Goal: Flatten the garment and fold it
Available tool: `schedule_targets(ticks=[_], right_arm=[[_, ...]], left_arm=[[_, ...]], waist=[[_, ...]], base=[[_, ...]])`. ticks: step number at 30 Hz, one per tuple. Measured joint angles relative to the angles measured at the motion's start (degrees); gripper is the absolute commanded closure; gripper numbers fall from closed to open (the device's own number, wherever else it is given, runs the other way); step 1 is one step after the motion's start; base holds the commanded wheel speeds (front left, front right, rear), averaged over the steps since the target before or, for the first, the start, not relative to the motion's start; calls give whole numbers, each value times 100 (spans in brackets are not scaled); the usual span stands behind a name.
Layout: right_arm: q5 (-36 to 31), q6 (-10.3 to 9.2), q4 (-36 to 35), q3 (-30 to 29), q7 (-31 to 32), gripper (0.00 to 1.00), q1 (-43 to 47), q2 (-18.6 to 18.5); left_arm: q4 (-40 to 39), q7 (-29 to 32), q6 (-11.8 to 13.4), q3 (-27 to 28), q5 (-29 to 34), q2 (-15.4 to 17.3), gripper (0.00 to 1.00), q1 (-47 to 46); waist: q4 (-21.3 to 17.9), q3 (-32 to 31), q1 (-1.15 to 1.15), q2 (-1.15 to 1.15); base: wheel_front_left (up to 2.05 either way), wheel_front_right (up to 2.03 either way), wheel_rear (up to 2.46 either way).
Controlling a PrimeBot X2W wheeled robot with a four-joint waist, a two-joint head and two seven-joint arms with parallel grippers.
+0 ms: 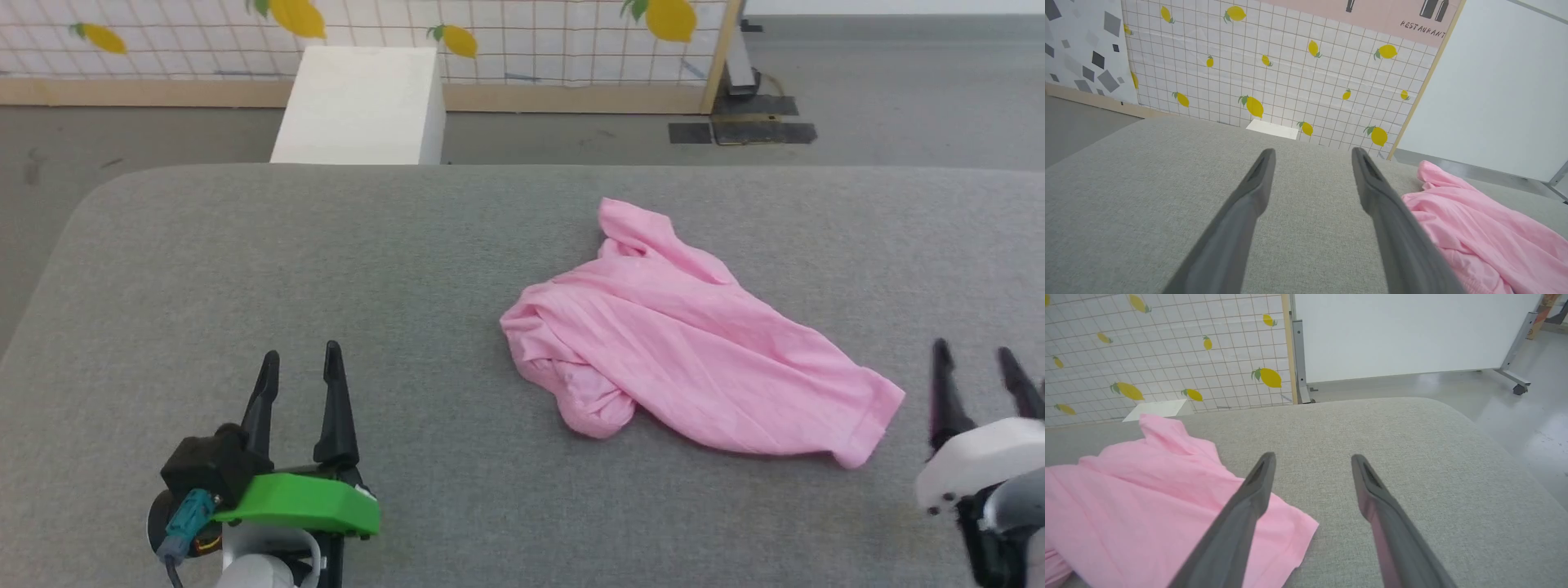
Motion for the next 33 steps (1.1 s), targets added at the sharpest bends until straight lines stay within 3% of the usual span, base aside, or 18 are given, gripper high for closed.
schedule_targets(ticks=[9,10,19,23,29,30,31,32,33], right_arm=[[381,0,-519,1495,-787,0,734,21],[465,0,-472,1772,-821,0,776,23],[558,0,-447,2174,-838,0,624,20],[628,0,-438,2223,-846,0,569,21],[662,0,-370,2206,-896,0,565,18],[670,0,-360,2201,-896,0,561,18],[679,0,-352,2195,-899,0,558,18],[694,0,-345,2185,-918,0,553,18],[713,0,-341,2178,-926,0,544,18]], left_arm=[[482,204,-58,-355,216,-2,0,-539],[925,723,-162,-614,294,7,0,-1228],[2754,3089,-493,-1340,809,294,0,-3273],[3293,4285,-637,-1653,922,560,0,-3717],[3441,5175,-732,-1983,797,681,0,-3939],[3437,5226,-733,-2018,768,695,35,-3938],[3417,5220,-734,-2025,750,710,35,-3938],[3376,5147,-732,-2011,739,730,100,-3936],[3326,5001,-689,-1974,738,736,100,-3929]], waist=[[-428,117,0,0],[-583,206,0,0],[-1048,503,0,0],[-1277,637,0,0],[-1500,831,0,0],[-1521,857,0,0],[-1535,875,0,0],[-1542,891,0,0],[-1535,895,1,0]], base=[[0,0,0],[0,0,0],[0,0,0],[0,0,0],[0,0,0],[0,0,0],[0,0,0],[0,0,0],[0,0,0]])
